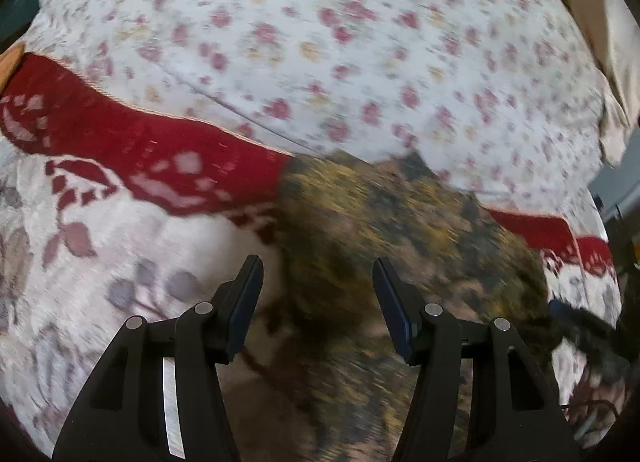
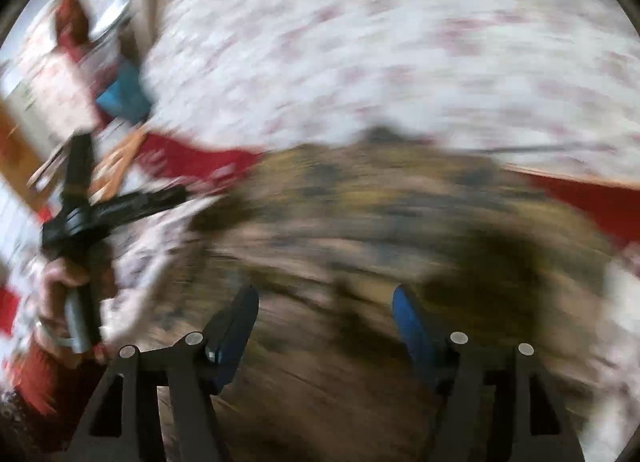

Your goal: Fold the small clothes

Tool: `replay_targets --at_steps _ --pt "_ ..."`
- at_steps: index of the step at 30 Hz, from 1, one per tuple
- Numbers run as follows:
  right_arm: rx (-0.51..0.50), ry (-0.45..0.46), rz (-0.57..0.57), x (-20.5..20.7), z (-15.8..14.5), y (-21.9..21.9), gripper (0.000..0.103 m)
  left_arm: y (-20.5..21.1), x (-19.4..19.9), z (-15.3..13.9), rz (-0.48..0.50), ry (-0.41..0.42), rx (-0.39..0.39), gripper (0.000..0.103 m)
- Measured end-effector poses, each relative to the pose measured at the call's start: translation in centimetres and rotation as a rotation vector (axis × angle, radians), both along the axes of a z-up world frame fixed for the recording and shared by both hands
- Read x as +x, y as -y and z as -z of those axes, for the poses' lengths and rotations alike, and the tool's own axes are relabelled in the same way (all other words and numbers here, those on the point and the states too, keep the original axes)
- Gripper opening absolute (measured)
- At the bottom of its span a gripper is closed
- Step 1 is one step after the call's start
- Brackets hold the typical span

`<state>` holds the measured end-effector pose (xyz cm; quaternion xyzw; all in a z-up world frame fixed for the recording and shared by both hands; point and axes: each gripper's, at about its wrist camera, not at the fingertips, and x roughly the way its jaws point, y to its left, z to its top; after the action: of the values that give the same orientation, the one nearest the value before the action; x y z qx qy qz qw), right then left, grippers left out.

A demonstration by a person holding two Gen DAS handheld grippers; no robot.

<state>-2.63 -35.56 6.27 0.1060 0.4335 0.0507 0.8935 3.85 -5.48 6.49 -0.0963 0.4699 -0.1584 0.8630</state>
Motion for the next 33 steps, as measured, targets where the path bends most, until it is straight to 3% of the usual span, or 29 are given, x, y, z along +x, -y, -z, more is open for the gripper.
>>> replay_targets --at_steps 1,3,4,5,6,9,13,16,18,20,21,24,26,30,31,33 --pt "-0.039 -0.018 0.073 -0.9 0.4 2.5 0.067 0.8 -0.6 0.3 0.013 -0.011 -0.004 0.057" --pt "-0.130 -0.189 0.218 -1.8 3.2 7.2 0.065 2.4 -1.1 1.6 0.053 -0.061 0.013 0.057" --pt "-0.133 -0.258 0.270 -2.4 4.4 8.7 0.052 3.1 -1.5 2.5 0.060 -0.101 0.039 0.057" --pt "-0.104 -0.275 0.298 -3.4 4.9 9.9 0.046 3.4 -1.9 3.2 0.061 -0.139 0.050 0.057" --pt "-0.048 -0.220 0.314 -5.2 4.3 10.8 0.046 3.4 -2.6 3.6 0.063 -0.158 0.032 0.057" --pt "-0.017 -0.155 0.313 -8.2 2.4 10.4 0.048 3.0 -4.5 3.2 0.054 -0.136 0.051 0.057" --pt "0.065 -0.096 0.186 -10.5 1.7 7.2 0.073 2.2 -7.1 1.8 0.049 -0.115 0.031 0.057" --pt "-0.035 -0.107 0.151 -9.9 3.6 4.8 0.073 1.7 -9.3 1.5 0.047 -0.105 0.018 0.057" --pt "-0.082 -0.128 0.166 -9.4 5.7 4.4 0.061 1.2 -11.0 1.5 0.036 -0.100 0.021 0.057" --pt "-0.136 -0.086 0.160 -9.5 5.3 3.7 0.017 0.8 -12.3 1.6 0.023 -0.093 0.043 0.057" --pt "-0.141 -0.083 0.166 -9.9 4.9 3.8 0.006 0.6 -13.1 1.6 0.016 -0.086 0.060 0.057" --pt "-0.153 -0.072 0.225 -11.2 4.1 5.4 0.006 0.0 -14.9 1.7 -0.007 -0.059 0.123 0.057" --pt "-0.101 -0.076 0.241 -11.4 4.3 6.3 0.006 -0.4 -15.7 1.9 -0.022 -0.044 0.131 0.057" --pt "-0.083 -0.073 0.223 -12.6 3.5 5.0 0.008 -0.8 -17.0 2.3 -0.034 -0.033 0.160 0.057" --pt "-0.076 -0.082 0.211 -13.0 3.3 4.5 0.016 -0.8 -17.2 2.4 -0.032 -0.034 0.160 0.057" --pt "-0.042 -0.077 0.173 -14.4 2.6 4.0 0.048 -0.9 -17.6 2.4 -0.028 -0.034 0.163 0.057"
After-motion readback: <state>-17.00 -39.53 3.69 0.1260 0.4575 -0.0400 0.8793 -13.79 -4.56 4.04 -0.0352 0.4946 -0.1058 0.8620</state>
